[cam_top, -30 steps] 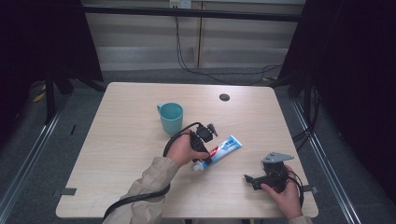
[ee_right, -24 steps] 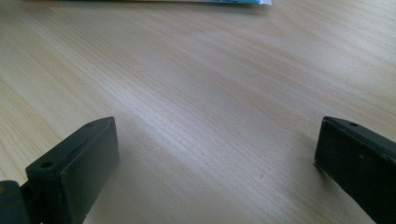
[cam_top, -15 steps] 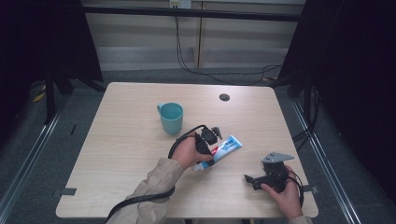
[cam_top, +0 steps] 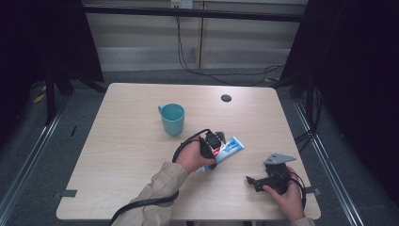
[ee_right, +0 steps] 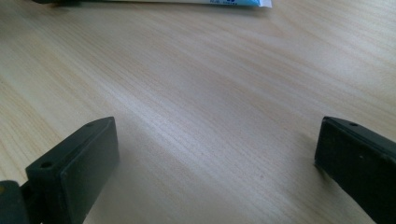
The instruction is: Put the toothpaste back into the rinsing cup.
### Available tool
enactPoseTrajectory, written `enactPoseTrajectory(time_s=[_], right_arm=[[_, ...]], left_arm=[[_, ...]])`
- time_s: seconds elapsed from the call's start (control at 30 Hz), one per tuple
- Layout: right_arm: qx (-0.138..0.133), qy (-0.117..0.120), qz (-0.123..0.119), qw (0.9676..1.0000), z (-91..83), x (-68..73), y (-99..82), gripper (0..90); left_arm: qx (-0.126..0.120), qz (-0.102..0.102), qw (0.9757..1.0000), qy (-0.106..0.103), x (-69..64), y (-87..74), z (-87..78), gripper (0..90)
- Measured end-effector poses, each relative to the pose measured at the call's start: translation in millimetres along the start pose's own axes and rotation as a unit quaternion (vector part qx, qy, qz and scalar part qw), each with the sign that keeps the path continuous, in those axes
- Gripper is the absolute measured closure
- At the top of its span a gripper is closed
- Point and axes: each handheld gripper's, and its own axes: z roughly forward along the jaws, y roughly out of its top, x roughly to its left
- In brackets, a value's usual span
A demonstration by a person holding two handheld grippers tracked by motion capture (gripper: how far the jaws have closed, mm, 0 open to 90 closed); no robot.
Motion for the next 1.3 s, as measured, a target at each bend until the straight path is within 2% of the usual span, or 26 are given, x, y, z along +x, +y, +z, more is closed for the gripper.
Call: enactPoseTrajectory(time_s=[0.07, 0.17, 0.3, 0.37, 0.43, 0.6, 0.73, 0.83, 0.87, 0.93, 1.0, 1.13, 1.23, 1.3], right_arm=[[0.000, 0.000, 0.000, 1.0000, 0.0, 0.0, 0.0, 0.0], [0.000, 0.000, -0.001, 1.0000, 0.0, -0.2, -0.1, 0.0], [0.000, 0.000, 0.000, 1.0000, 0.0, 0.0, -0.1, 0.0], [0.000, 0.000, 0.000, 1.0000, 0.0, 0.0, 0.0, 0.0], [0.000, 0.000, -0.001, 1.0000, 0.0, -0.1, 0.0, 0.0], [0.001, 0.000, 0.001, 1.0000, -0.1, 0.1, 0.1, 0.0], [0.001, 0.000, 0.003, 1.0000, -0.1, 0.2, 0.2, 0.0], [-0.002, -0.003, 0.004, 1.0000, 0.0, -0.1, 0.4, 0.8], [-0.003, -0.005, 0.004, 1.0000, -0.4, -0.3, 0.7, 3.8], [-0.005, -0.008, 0.008, 0.9999, -3.3, 0.6, 2.5, 15.4], [-0.010, 0.009, 0.019, 0.9997, -3.9, 1.2, 6.0, 13.4], [-0.021, 0.023, 0.019, 0.9993, -3.9, 6.0, 19.0, 13.9], [-0.037, 0.044, 0.049, 0.9971, -2.9, 9.8, 31.5, 13.9], [-0.055, 0.070, 0.081, 0.9927, -2.0, 11.6, 41.1, 14.5]], left_arm=[[0.002, -0.004, 1.0000, 0.005, -1.4, 0.2, -0.1, 51.7], [0.011, 0.007, 0.9999, 0.010, -2.6, 1.2, -1.2, 58.4], [0.005, 0.005, 1.0000, 0.005, -2.3, -0.2, -5.7, 69.1], [0.001, 0.007, 1.0000, 0.003, -1.8, -2.2, -7.4, 71.5], [-0.014, -0.005, 0.9999, -0.007, -1.2, -6.5, -8.1, 72.6], [-0.044, -0.003, 0.9990, -0.003, 3.0, -16.9, -14.7, 73.3], [-0.077, -0.007, 0.9970, -0.005, 6.4, -24.3, -29.2, 73.4], [-0.091, -0.014, 0.9958, 0.000, 9.6, -30.0, -36.3, 73.3], [-0.095, -0.016, 0.9954, 0.001, 10.7, -32.5, -38.3, 73.3], [-0.104, -0.019, 0.9944, 0.003, 12.9, -38.4, -42.2, 73.3], [-0.108, -0.025, 0.9938, 0.004, 14.3, -42.5, -44.6, 73.3], [-0.127, -0.037, 0.9912, 0.009, 17.2, -52.3, -48.5, 73.3], [-0.138, -0.041, 0.9895, 0.011, 17.8, -56.5, -50.9, 73.3], [-0.144, -0.045, 0.9885, 0.013, 18.6, -58.7, -52.2, 73.3]])
